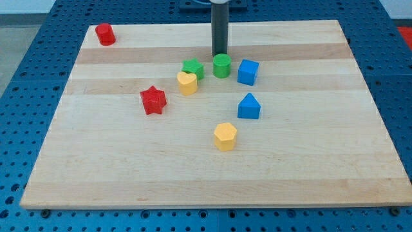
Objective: Push red star above green circle
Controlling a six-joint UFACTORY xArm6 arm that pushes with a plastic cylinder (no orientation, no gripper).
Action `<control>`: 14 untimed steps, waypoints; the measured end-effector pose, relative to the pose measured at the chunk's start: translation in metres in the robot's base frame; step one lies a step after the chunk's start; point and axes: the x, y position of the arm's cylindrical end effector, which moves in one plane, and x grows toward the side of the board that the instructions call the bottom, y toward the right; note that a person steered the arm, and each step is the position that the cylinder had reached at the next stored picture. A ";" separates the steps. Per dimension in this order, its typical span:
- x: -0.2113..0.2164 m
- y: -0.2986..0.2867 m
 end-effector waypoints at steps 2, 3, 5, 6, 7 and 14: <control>-0.019 -0.082; -0.010 -0.119; 0.021 -0.177; 0.052 -0.188; 0.078 -0.197; 0.134 -0.203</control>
